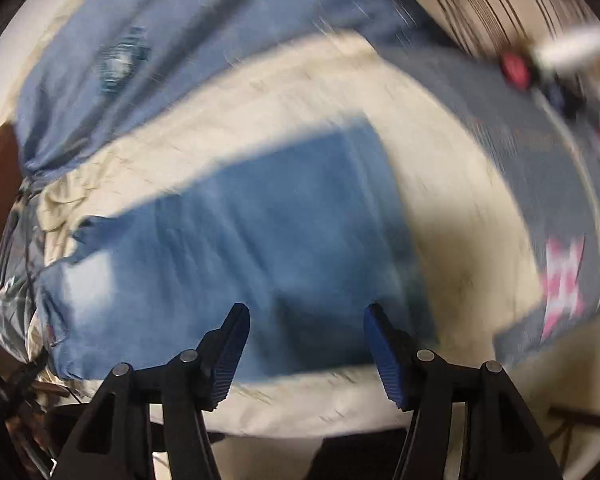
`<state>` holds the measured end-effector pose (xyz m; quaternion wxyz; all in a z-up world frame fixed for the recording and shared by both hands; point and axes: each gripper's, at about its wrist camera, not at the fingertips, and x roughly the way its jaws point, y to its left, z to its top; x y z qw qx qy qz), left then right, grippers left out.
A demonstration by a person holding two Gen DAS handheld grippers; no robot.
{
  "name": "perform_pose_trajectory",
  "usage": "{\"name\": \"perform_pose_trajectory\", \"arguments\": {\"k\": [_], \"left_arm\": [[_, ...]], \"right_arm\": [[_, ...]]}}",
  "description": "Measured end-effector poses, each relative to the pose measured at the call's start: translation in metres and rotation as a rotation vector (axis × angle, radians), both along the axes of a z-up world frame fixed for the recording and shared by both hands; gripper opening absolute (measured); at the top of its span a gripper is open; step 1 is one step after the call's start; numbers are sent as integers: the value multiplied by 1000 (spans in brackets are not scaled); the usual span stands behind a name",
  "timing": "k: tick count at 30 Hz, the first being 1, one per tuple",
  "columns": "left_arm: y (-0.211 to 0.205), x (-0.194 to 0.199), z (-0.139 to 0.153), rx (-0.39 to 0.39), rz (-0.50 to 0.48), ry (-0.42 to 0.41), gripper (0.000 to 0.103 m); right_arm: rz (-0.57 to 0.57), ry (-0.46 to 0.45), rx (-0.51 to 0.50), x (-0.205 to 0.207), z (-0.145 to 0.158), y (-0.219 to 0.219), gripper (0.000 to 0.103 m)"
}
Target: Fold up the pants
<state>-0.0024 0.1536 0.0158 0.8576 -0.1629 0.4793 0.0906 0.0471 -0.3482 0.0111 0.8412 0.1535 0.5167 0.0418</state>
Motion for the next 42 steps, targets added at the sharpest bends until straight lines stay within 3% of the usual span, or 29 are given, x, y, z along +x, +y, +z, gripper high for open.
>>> {"name": "perform_pose_trajectory", "arguments": {"k": [3,5,8,10,13,17,18,20,21,23,25,28,33,42], "left_arm": [[-13,5,23,71,-38,-134,75],[-19,21,8,113,-57,-109,75],[-8,40,-34,98,-37,1,75],[-4,41,-43,74,-31,-26,80],[2,42,-40,57,-37,-53,82],[11,49,-44,20,-28,-70,85],[11,49,-45,22,-34,-73,85],[11,47,-44,16,-39,-75,85],[12,46,-44,9,-40,-76,85],[13,47,-44,5,-44,-79,85],[13,47,-44,7,-49,-82,86],[14,47,-42,-2,-37,-89,85],[11,45,-38,27,-50,-115,85],[11,45,-42,24,-43,-111,85]], "right_arm": [[117,-117,39,19,40,45,63],[274,-165,96,39,58,96,63],[442,-185,110,75,64,172,63],[536,-178,67,96,61,216,63],[698,-180,-93,116,45,284,62],[768,-162,-223,131,16,326,59],[776,-143,-215,134,11,329,56],[816,-99,-238,137,-2,341,34],[819,-93,-269,138,-7,345,30],[811,-94,-316,141,-11,348,8],[806,-112,-339,143,-6,348,3],[761,-176,-408,147,7,346,2],[739,-146,-401,159,-5,347,2],[675,-96,-164,171,4,322,7]]}}
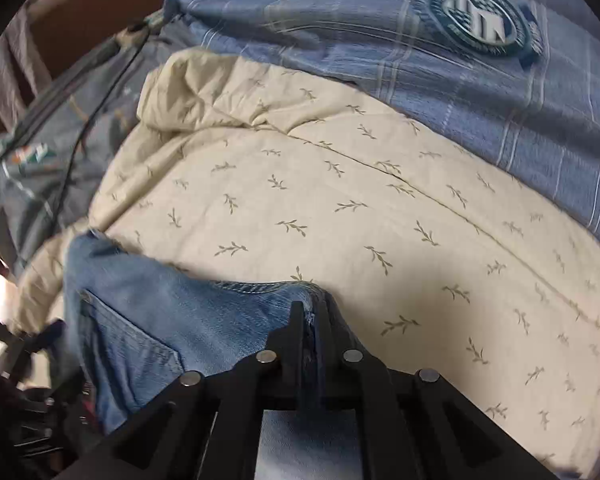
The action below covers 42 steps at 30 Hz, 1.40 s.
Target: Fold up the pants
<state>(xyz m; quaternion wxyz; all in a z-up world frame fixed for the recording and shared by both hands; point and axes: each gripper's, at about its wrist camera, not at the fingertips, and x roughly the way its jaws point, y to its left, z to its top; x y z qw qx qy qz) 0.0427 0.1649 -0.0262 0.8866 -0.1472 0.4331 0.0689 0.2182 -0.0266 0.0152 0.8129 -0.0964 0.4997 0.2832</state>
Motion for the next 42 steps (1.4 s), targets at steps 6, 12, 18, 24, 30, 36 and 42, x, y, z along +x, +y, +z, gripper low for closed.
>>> {"name": "perform_pose_trajectory", "arguments": {"k": [6,12,18,24,30,36,42], "left_arm": [[-2,0,0,11,-4,-1,85],[-4,0,0,27,-8,-5,85],[-3,1,-1,32,-15,-4,85],[-5,2,-1,46,-17,-3,85],[-6,1,-2,52,-16,-4,85],[-5,1,-2,48,-12,-3,86],[-7,2,-1,55,3,-3,86]], "right_arm": [[-63,-23,95,2,22,-26,79],[-13,43,74,1,2,-3,64],[22,14,-73,-4,-15,16,4],[-1,-72,-142,-5,-15,22,2],[-27,-37,-108,2,-24,16,3],[-96,-12,17,-1,-7,-8,29],[-258,-120,191,-57,36,-81,71]]}}
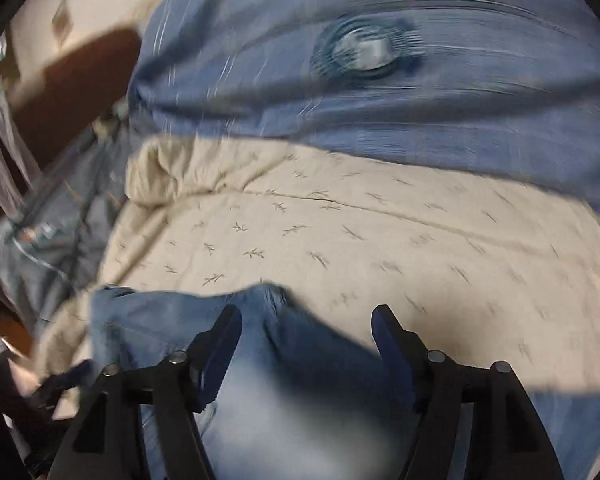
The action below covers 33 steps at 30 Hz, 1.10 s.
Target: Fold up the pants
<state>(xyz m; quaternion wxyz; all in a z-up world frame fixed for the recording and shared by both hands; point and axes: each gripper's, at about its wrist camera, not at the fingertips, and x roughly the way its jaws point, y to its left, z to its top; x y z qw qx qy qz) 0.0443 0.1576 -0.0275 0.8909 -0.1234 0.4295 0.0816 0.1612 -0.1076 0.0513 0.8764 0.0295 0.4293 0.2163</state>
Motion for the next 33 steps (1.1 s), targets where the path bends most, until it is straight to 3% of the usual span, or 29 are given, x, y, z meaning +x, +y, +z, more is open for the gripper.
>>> {"name": "perform_pose_trajectory", "arguments": {"k": [5,9,12,13,14,15,20,23,24,25,29,33], "left_arm": [[-1,-1,0,10,6,-3,86],[-1,-1,0,12,11,-5,87],[-3,-1,0,24,15,-7,87],[-3,-1,0,28,15,-9,87],[-4,-2,0,35,15,-12,87],[-5,-2,0,41,14,-16,87],[-6,-3,1,53,26,-25,87],[-9,-2,5,68,35,-35,87],[-10,-3,7,72,34,-43,87],[-11,-4,9,81,32,-50,87],[-18,-12,26,113,26,-98,87],[-39,-14,48,80,-26,-154,87]], "right_arm": [[-175,67,152,-52,-20,-108,71],[-393,111,301,-58,-49,-211,71],[-560,221,427,-43,-95,-284,71],[-635,279,456,-42,-113,-305,61],[-647,284,560,-46,-121,-319,61],[-637,284,614,-49,-119,-325,61],[-497,159,658,-49,-85,-311,67],[-469,203,580,-23,-101,-301,73],[-497,267,537,-14,-119,-303,65],[-518,270,576,-17,-126,-309,65],[-530,179,601,-47,-99,-317,66],[-558,127,631,-109,-80,-336,66]]}}
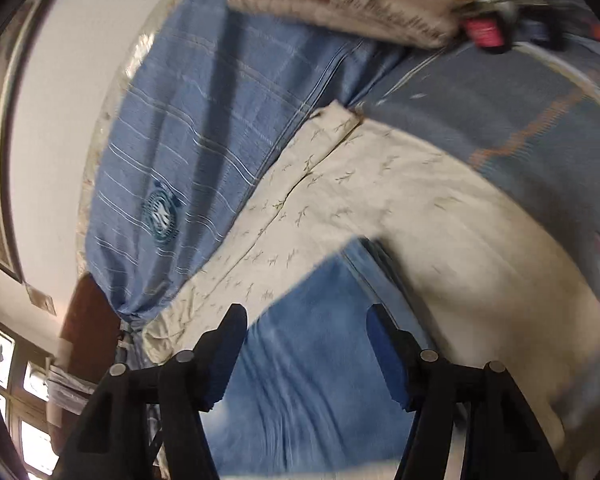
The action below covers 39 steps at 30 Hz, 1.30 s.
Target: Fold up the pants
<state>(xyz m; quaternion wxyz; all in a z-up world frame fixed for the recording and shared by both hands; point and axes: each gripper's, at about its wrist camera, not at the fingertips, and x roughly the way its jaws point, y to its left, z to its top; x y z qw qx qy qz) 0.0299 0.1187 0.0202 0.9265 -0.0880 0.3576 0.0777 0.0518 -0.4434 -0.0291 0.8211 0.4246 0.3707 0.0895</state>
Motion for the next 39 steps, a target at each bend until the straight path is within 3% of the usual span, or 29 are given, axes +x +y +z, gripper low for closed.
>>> {"name": "perform_pose_trajectory", "arguments": {"k": [3,6,11,19,22,25,26,27,29,30,32,36,39], "left_arm": [[-29,5,8,-16,-74,-18,87],[-66,14,5,-38,-158,0,87],[-122,36,-8,-122,-273,68,87],[-195,67,-8,-184,-375,123,87],[-230,83,-5,-147,-409,122,87],[-267,102,-10,-111,-443,142,87],[-278,109,-15,-98,-455,152,87],[-289,114,-23,-58,-461,166,87],[-305,127,-51,31,-425,270,87],[-313,129,-63,88,-439,293,92],[-326,120,-60,216,-473,223,93],[-307,125,-49,65,-462,261,92],[-288,104,-29,14,-468,162,92]], "right_arm": [[-67,56,45,-50,-10,-17,66],[-75,151,115,-74,-33,-29,66],[-57,187,189,-69,-59,-26,67],[-81,241,143,-49,-69,-19,67],[-69,240,101,-46,-65,-15,64],[-68,261,-16,-45,-59,-9,37],[-74,270,-27,-44,-59,-8,34],[-75,272,-42,-44,-58,-7,32],[-65,274,-104,-43,-54,-2,30],[-64,275,-128,-43,-53,1,30],[-53,279,-183,-42,-49,6,31],[-51,285,-237,-47,-41,5,40],[-104,207,-339,-58,-10,5,48]]}}
